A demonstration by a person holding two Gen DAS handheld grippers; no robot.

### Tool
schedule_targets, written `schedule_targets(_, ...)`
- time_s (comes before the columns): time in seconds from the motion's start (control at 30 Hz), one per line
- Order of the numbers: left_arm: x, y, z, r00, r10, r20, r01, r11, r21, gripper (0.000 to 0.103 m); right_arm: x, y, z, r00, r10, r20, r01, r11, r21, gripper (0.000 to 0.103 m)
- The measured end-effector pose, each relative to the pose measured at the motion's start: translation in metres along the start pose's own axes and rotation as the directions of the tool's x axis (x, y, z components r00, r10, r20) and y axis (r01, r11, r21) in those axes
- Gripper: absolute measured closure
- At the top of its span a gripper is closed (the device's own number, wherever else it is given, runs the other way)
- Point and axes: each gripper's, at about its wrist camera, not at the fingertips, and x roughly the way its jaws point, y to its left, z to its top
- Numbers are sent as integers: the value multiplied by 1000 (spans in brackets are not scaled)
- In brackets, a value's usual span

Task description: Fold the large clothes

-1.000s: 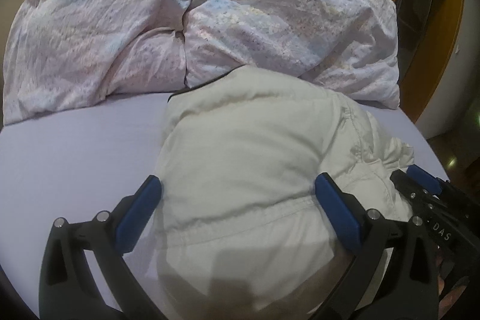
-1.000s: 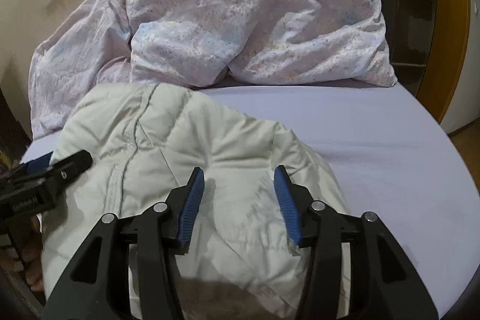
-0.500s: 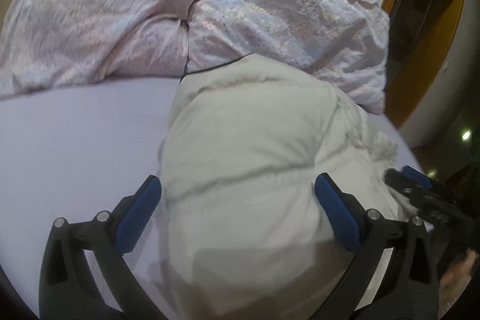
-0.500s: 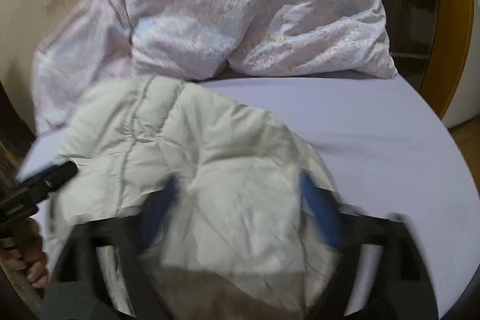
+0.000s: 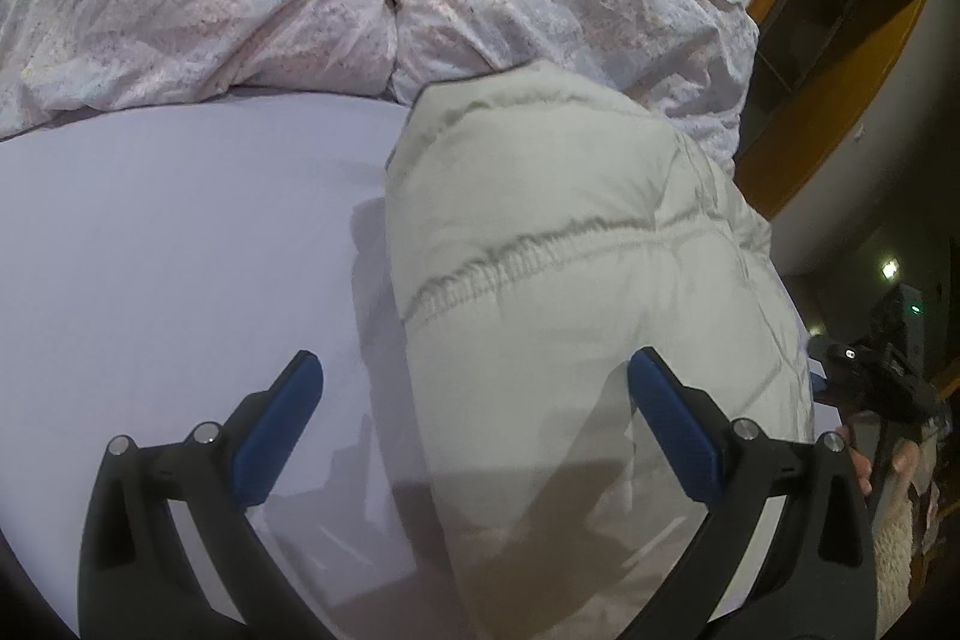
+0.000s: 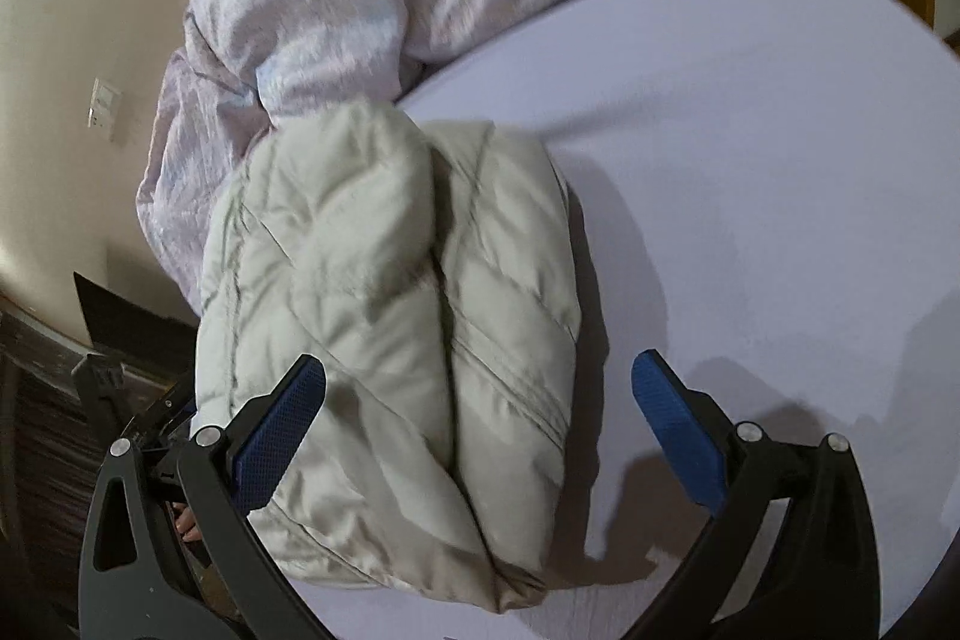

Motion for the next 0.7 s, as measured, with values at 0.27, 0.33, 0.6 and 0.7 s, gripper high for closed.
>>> schedule_targets(0.27,7,2,-8,998,-51,-41,51,999,-11,2,32,-4,-2,977,152,-147,-143,987,67,1)
schedule_targets(0.33,9,5,-8,997,-64,-46,63,998,-19,2,41,0,-4,964,193,-184,-184,981,65,1)
schedule_targets(0.6,13,4,-8,997,-58,-42,58,998,-12,2,57,18,-3,954,231,-192,-230,973,30,1)
schedule_targets(0.7,12,3,-10,998,-46,-30,46,999,3,2,56,16,-3,953,235,-190,-233,972,32,1)
